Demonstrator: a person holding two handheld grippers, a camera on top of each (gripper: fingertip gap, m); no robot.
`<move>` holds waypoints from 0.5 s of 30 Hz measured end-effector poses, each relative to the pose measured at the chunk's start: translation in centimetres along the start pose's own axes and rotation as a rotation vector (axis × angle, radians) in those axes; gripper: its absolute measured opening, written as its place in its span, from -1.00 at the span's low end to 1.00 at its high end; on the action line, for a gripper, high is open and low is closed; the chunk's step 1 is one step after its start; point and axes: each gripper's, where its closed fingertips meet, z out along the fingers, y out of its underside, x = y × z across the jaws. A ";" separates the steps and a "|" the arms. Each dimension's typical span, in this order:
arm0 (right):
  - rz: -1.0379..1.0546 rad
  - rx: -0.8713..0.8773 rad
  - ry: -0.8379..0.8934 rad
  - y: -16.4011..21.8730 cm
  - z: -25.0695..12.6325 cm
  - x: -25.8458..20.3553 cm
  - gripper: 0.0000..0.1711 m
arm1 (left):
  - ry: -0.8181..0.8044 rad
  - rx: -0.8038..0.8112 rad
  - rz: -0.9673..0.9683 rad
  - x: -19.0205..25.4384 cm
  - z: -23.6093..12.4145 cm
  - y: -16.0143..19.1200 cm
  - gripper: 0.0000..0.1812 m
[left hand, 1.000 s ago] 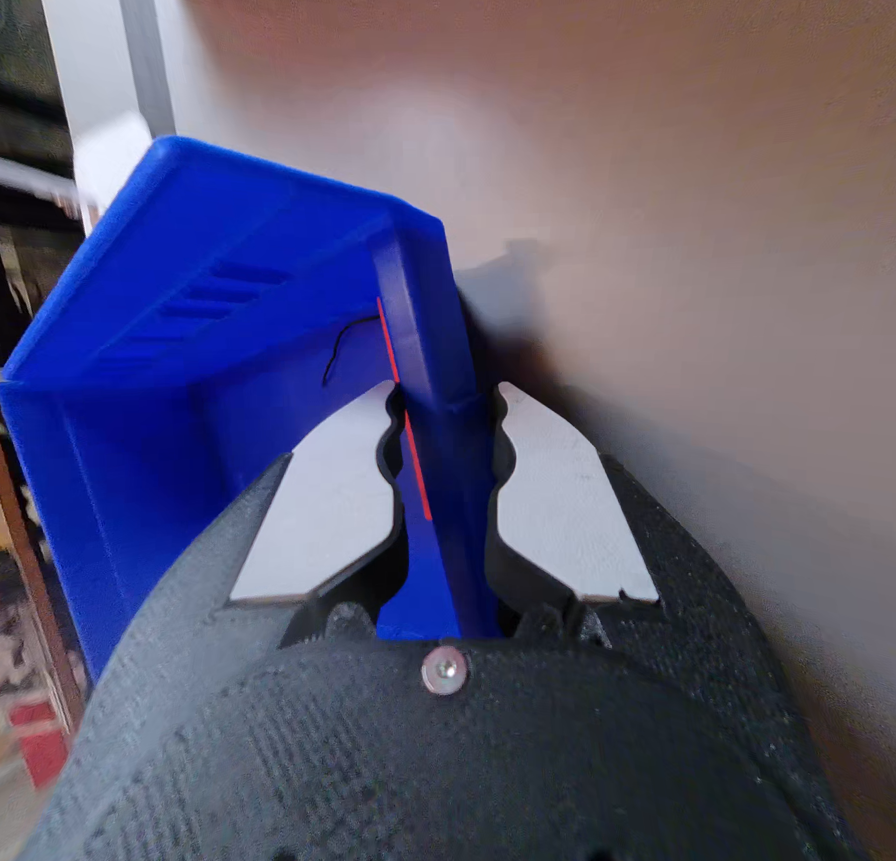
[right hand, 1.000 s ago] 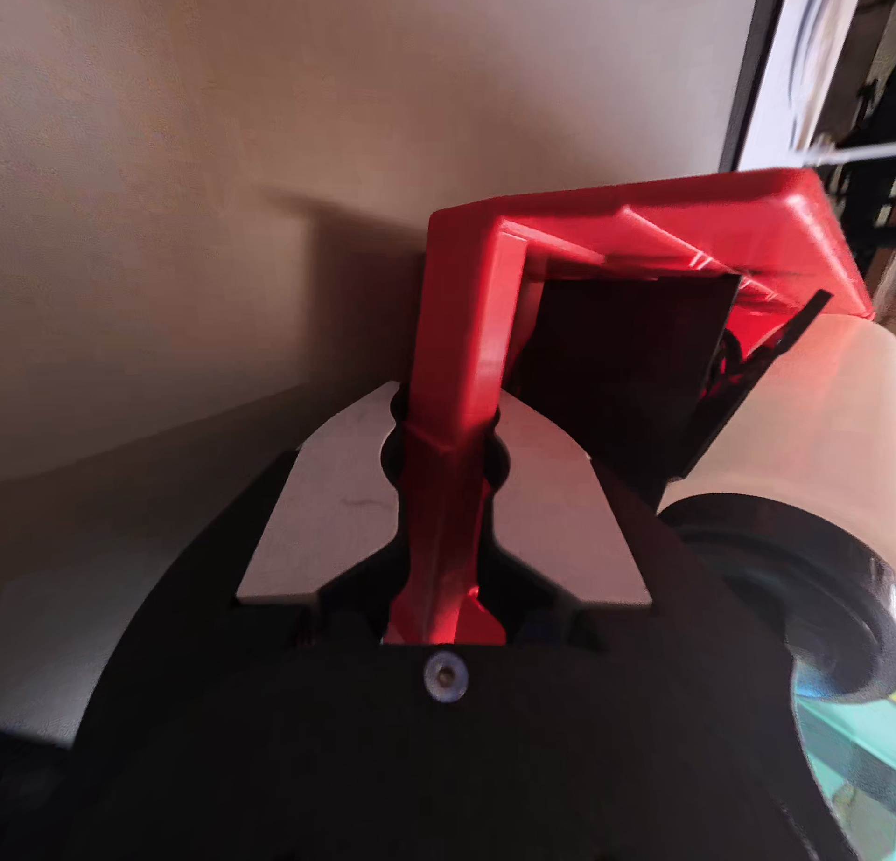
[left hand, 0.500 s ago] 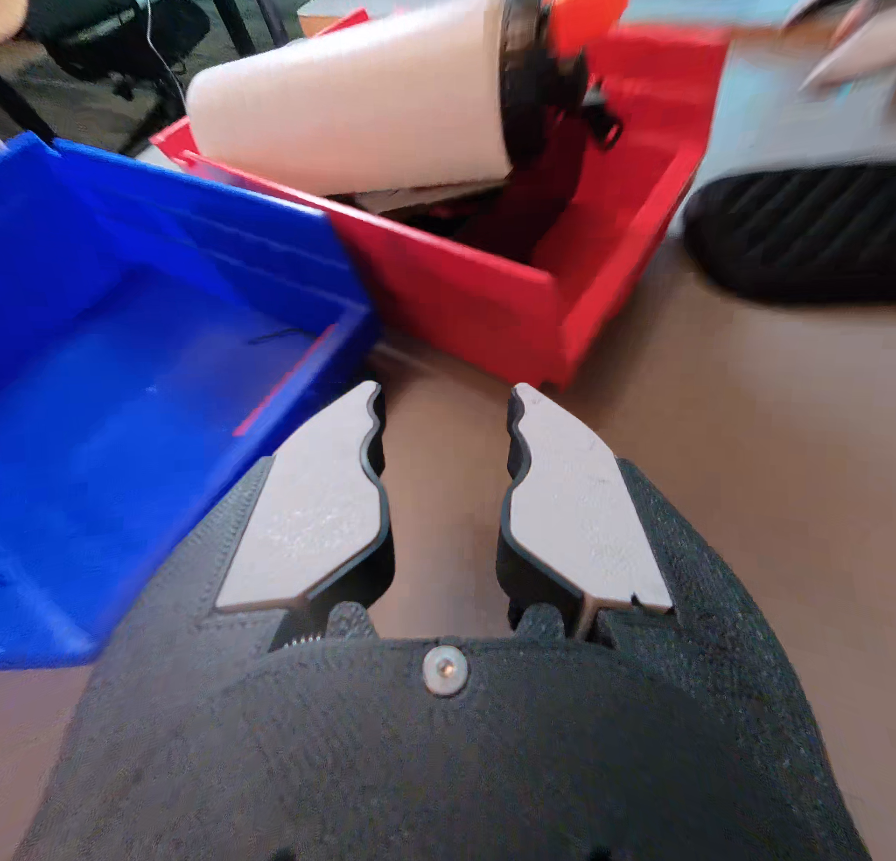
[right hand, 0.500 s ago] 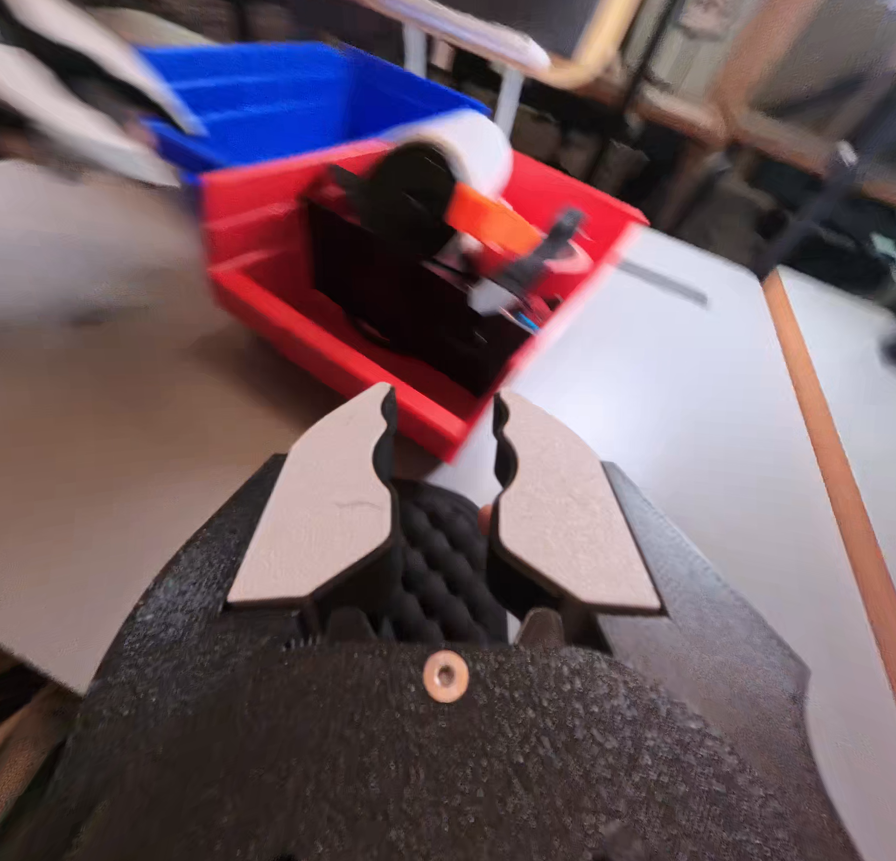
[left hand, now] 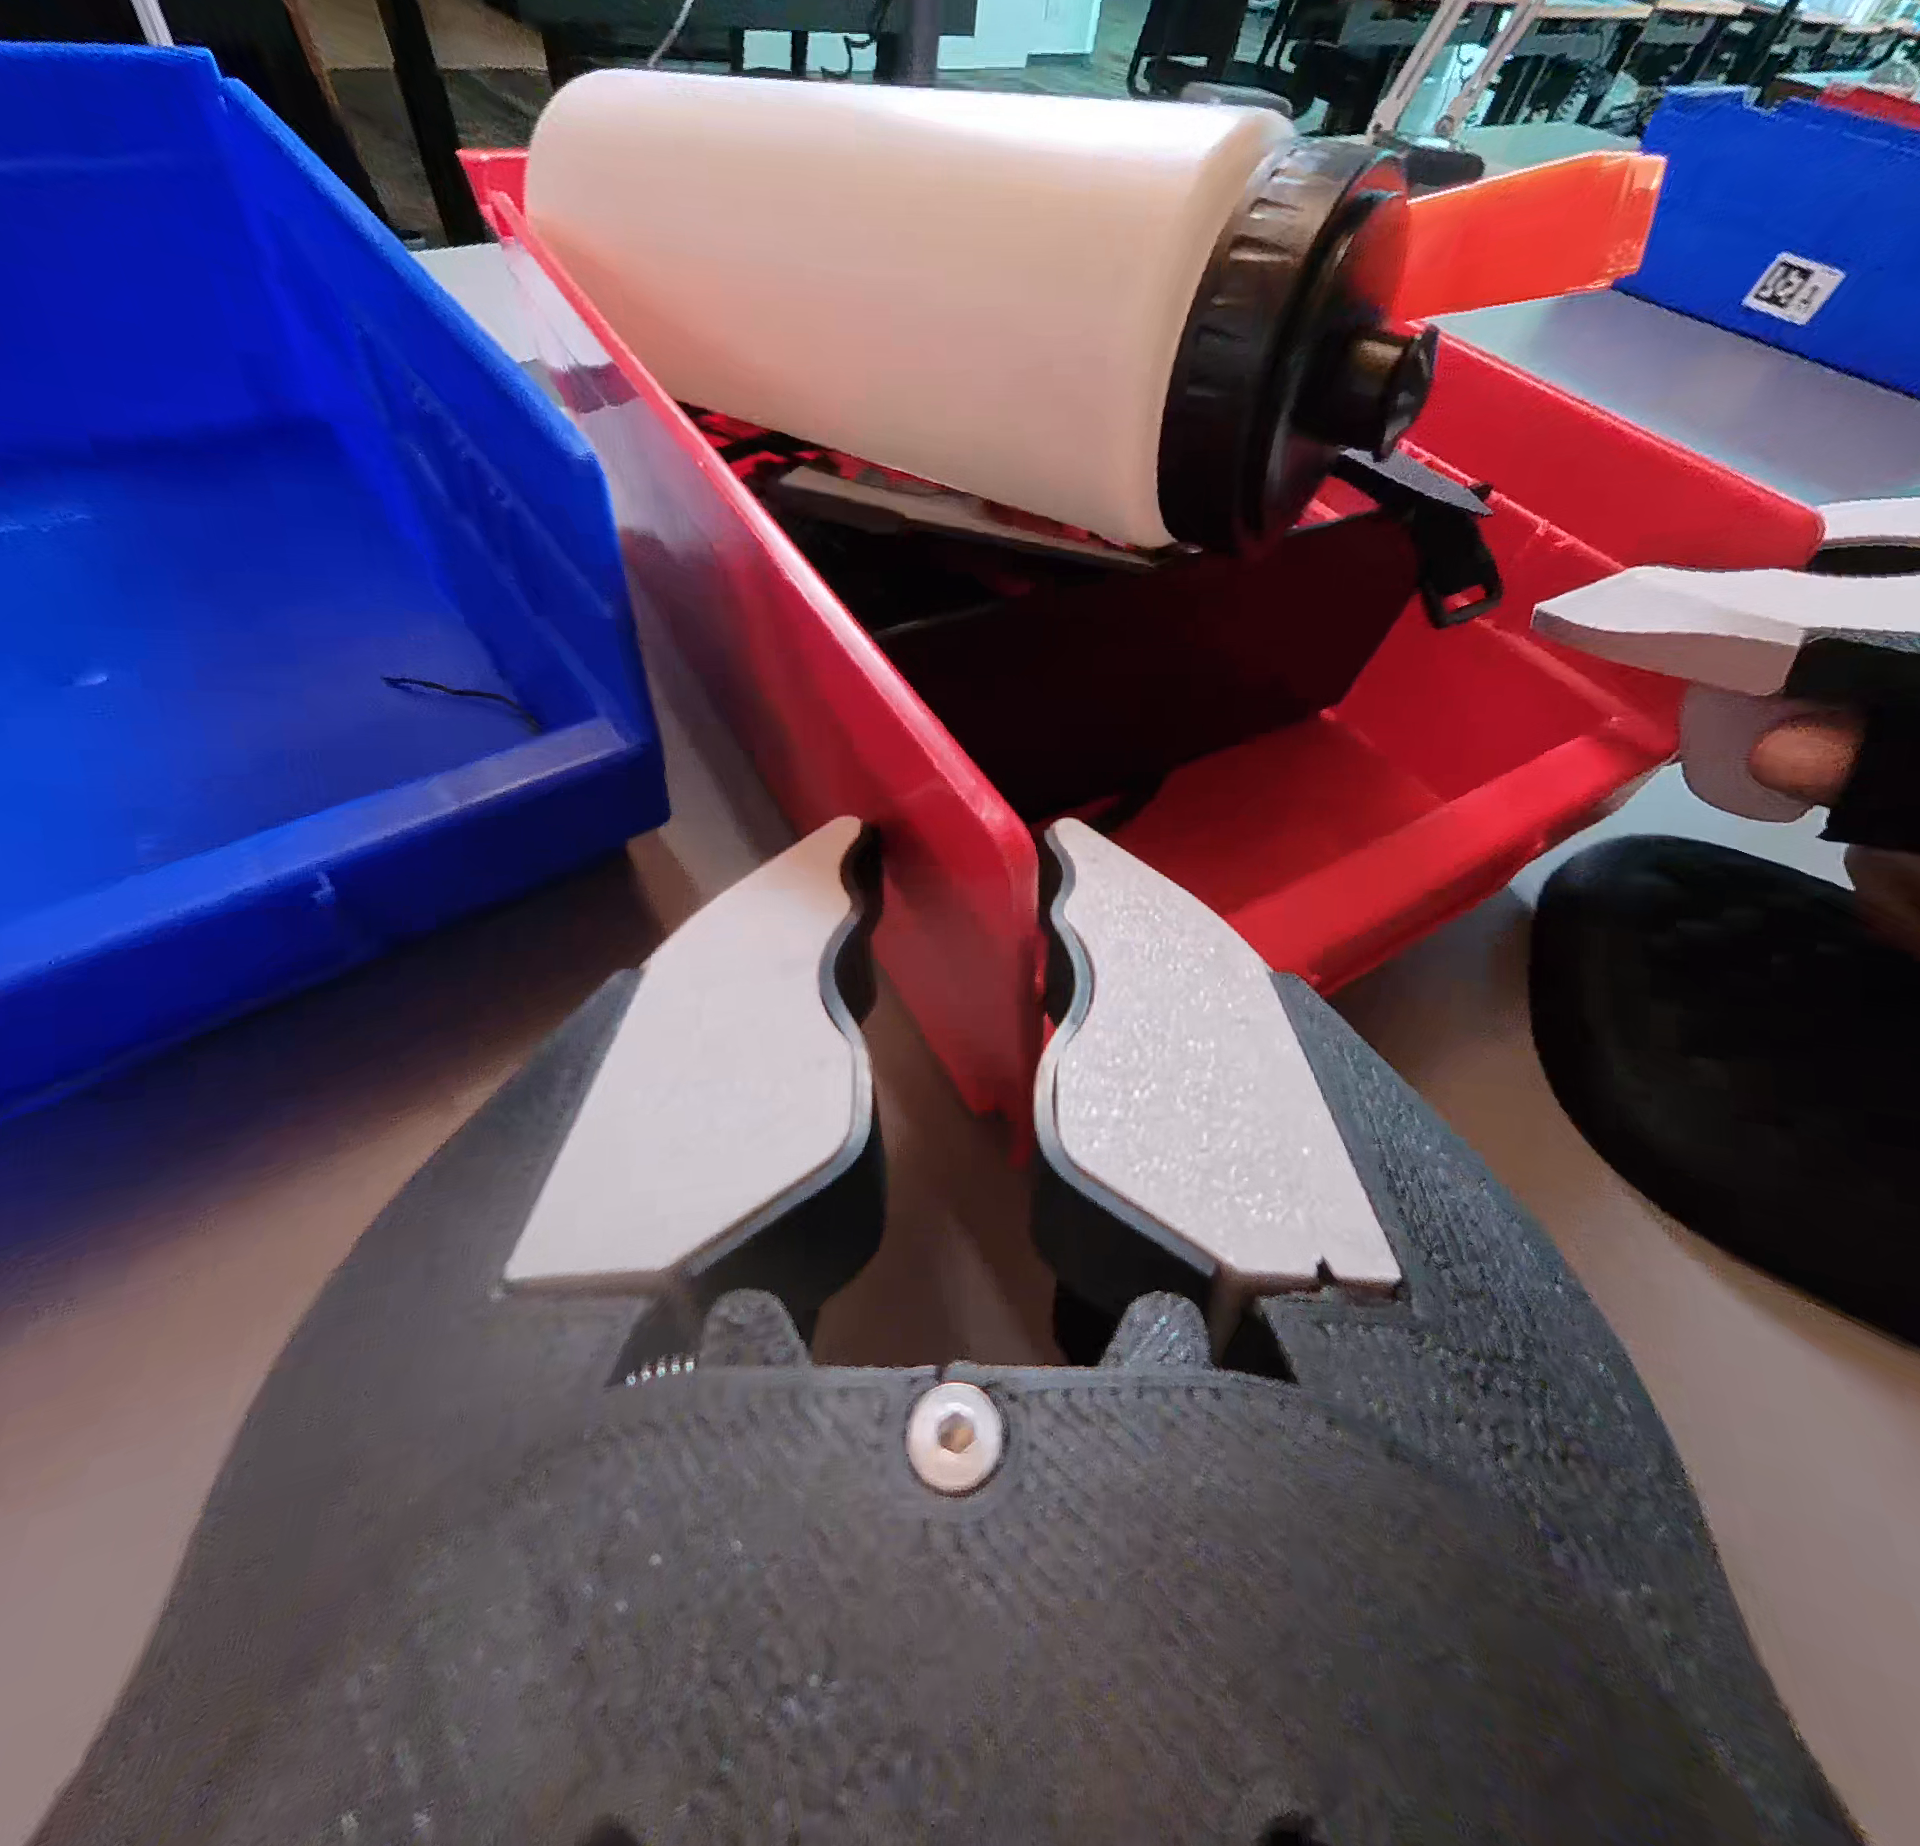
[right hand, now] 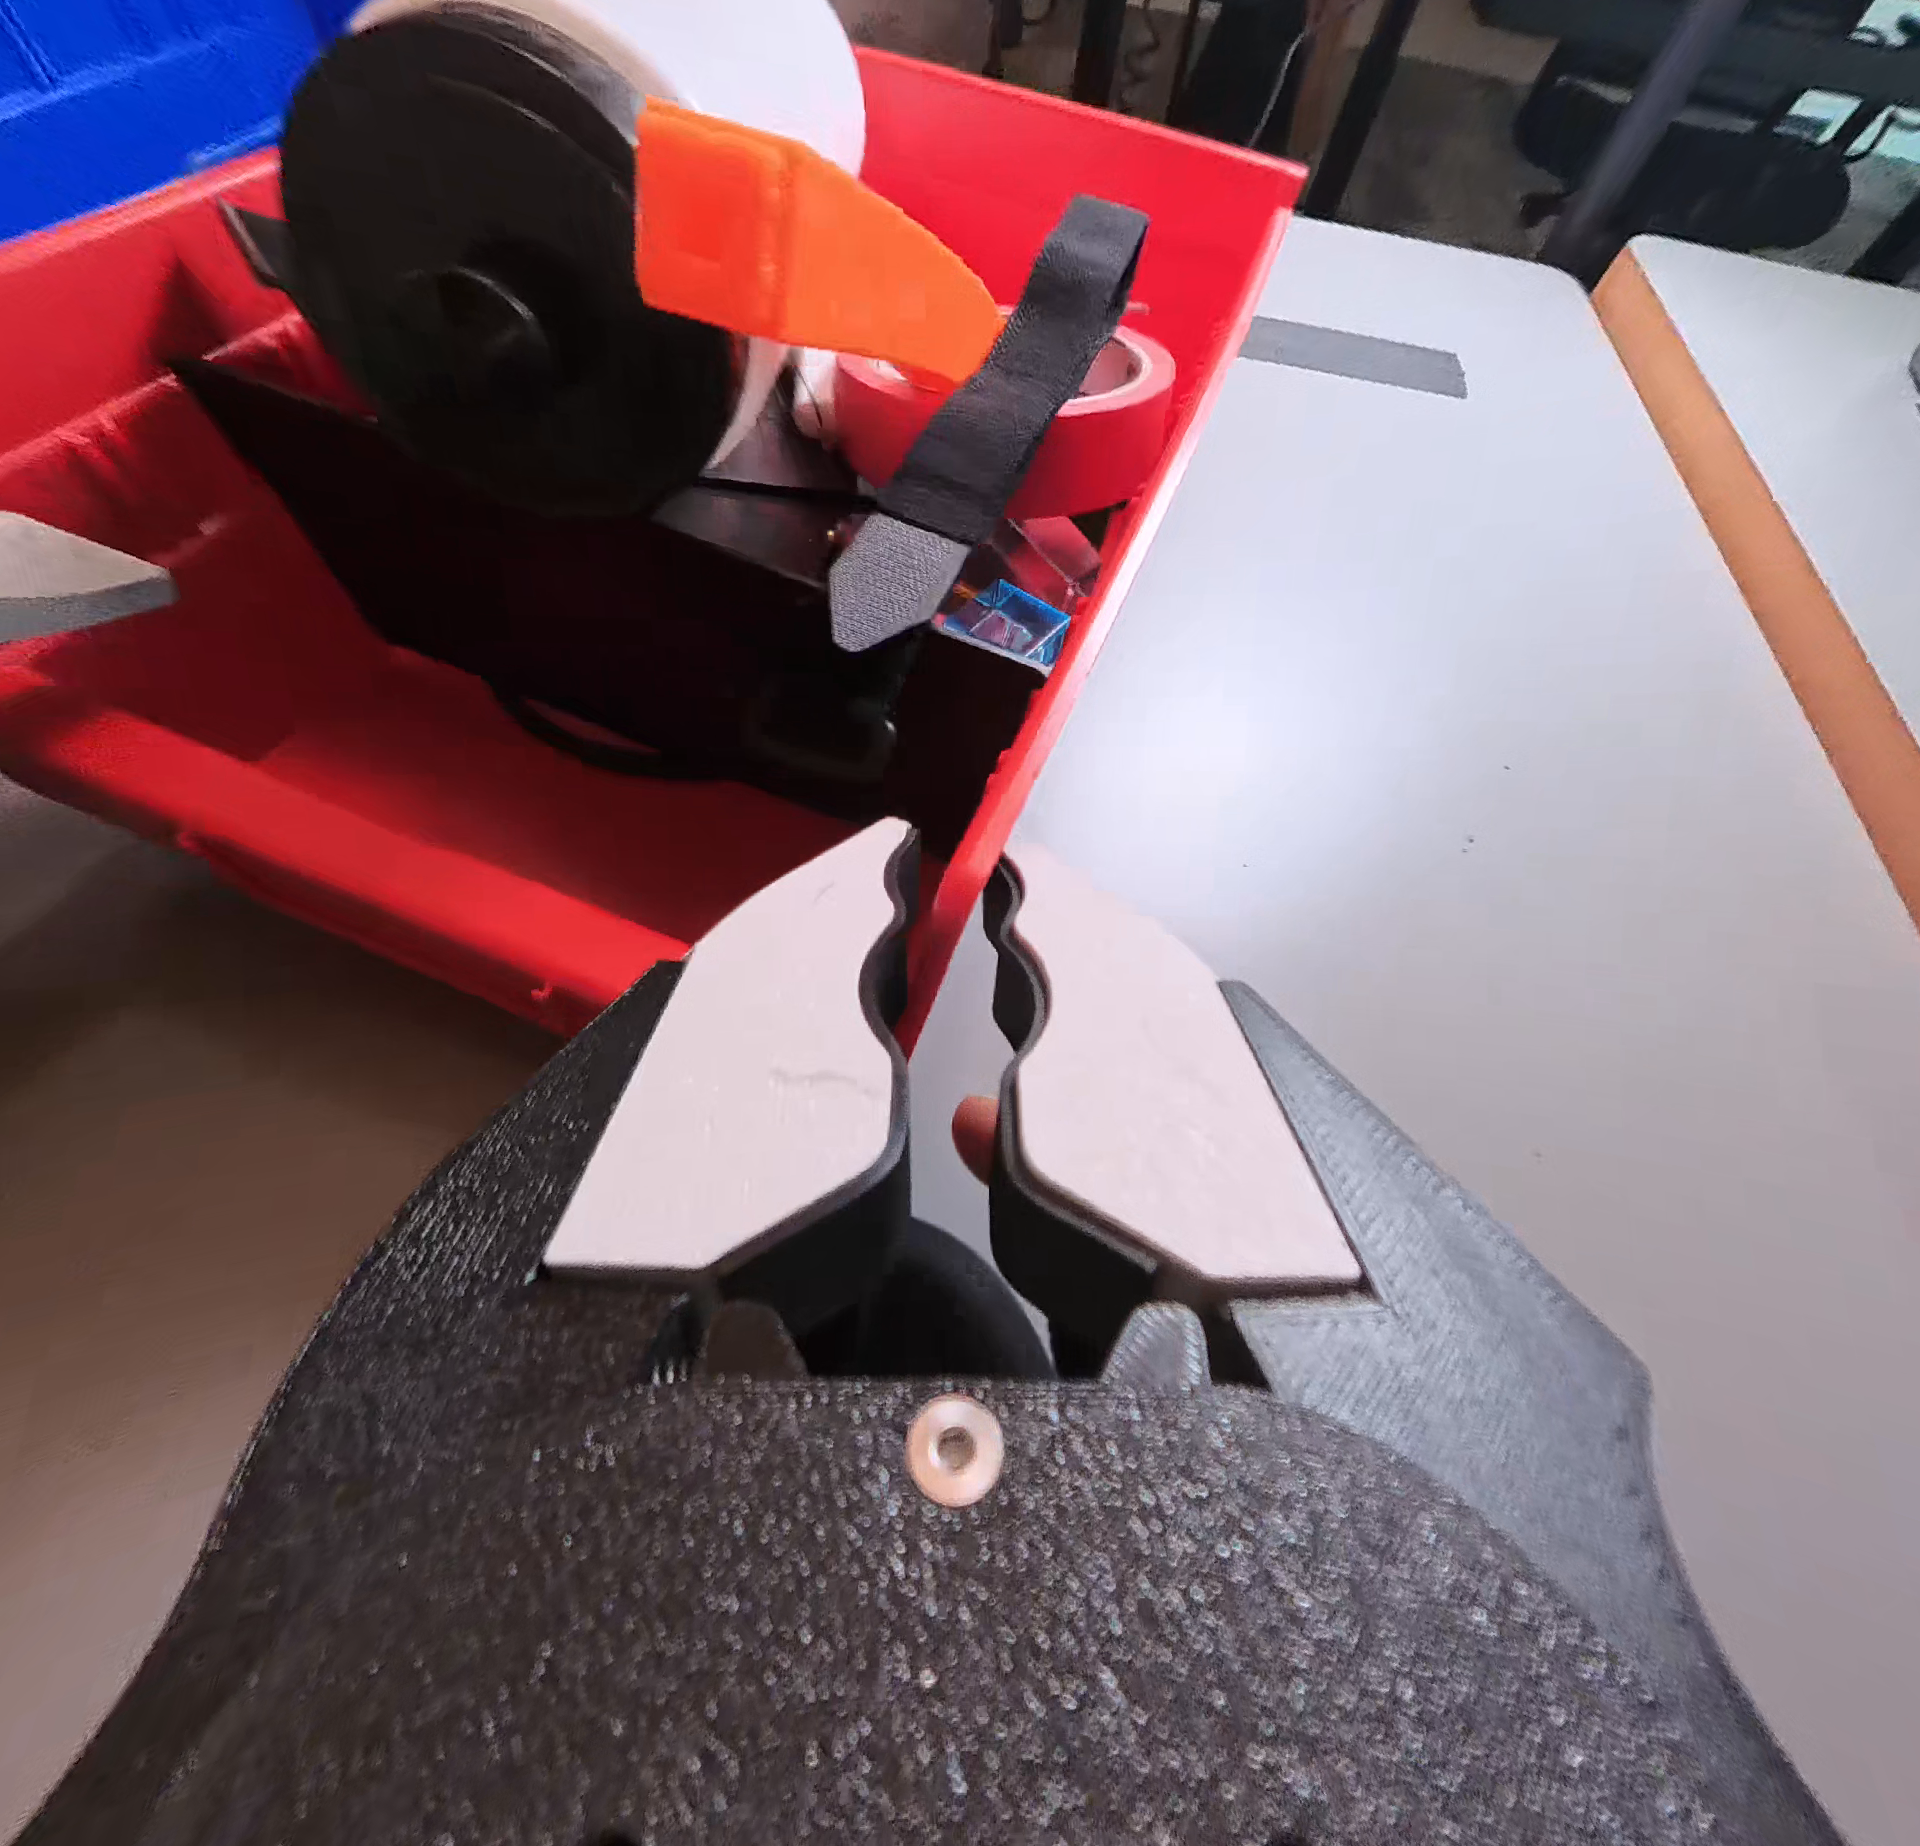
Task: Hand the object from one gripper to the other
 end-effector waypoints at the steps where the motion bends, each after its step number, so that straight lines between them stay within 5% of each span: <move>1: -0.012 0.004 0.015 0.0 -0.4 0.0 -0.87 | 0.007 -0.001 0.008 0.3 -0.2 0.1 -0.67; 15: 0.022 -0.020 0.163 1.1 -0.7 6.1 -0.94 | 0.160 -0.028 0.202 4.8 3.4 -0.6 -0.59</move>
